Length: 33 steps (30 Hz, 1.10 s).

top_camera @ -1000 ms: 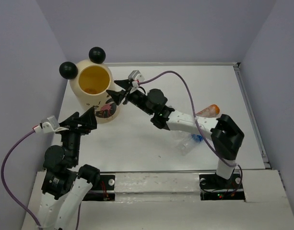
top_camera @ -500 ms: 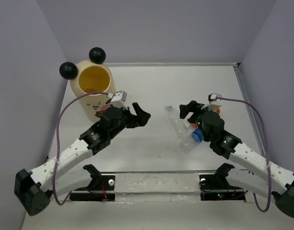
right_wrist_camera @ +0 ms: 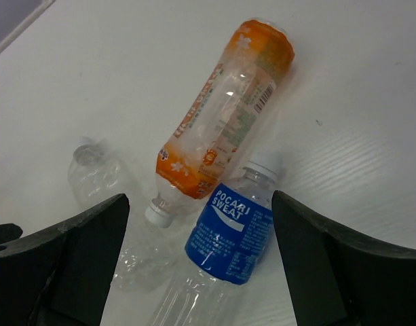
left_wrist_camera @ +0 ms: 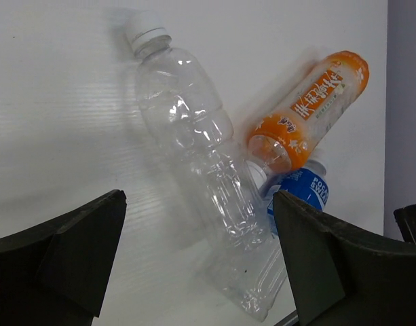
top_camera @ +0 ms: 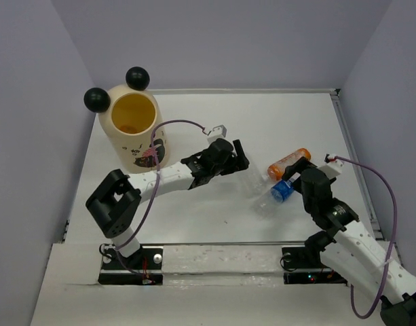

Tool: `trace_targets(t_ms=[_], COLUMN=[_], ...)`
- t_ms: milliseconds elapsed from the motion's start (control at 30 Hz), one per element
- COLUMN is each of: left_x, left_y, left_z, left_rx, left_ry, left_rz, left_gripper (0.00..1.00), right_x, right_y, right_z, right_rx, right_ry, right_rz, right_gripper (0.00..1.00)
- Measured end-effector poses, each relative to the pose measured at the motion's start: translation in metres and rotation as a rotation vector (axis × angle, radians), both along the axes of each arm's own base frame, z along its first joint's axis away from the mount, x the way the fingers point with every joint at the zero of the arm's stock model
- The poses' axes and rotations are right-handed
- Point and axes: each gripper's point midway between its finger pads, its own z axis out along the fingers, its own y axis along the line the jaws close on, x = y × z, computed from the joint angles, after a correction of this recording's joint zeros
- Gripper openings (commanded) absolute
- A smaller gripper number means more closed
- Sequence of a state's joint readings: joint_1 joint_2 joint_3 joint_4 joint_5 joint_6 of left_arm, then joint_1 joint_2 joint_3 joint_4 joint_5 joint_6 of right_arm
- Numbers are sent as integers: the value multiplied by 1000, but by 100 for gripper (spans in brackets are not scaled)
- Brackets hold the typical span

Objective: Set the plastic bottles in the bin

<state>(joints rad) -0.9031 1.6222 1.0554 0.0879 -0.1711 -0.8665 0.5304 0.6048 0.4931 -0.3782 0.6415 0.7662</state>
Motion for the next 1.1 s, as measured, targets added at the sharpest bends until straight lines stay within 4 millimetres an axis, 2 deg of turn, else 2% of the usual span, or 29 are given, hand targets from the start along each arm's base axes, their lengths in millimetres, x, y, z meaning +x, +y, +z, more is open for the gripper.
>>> trace_targets(t_ms=[133, 233, 533, 733, 933, 1100], left_x=[15, 24, 42, 43, 45, 48], left_y=[-21, -31, -53, -51, -45, -40], left_z=[-8, -14, -52, -76, -85, -87], left_rx=[-7, -3, 52, 107, 152, 186], left_ry=[14, 18, 46, 64, 53, 25], left_rz=[7, 11, 7, 0, 2, 4], left_gripper=[99, 99, 99, 98, 84, 63], right_x=[-3, -7, -16, -18, -18, -21], right_y=[-20, -25, -9, 3, 11, 13], right_z=[-19, -35, -78, -100, -115, -124], right_rx=[11, 24, 82, 136, 171, 189], right_ry=[58, 103, 246, 301, 332, 352], right_rz=[-72, -89, -44, -17, -10, -10], right_gripper=[91, 91, 91, 90, 77, 61])
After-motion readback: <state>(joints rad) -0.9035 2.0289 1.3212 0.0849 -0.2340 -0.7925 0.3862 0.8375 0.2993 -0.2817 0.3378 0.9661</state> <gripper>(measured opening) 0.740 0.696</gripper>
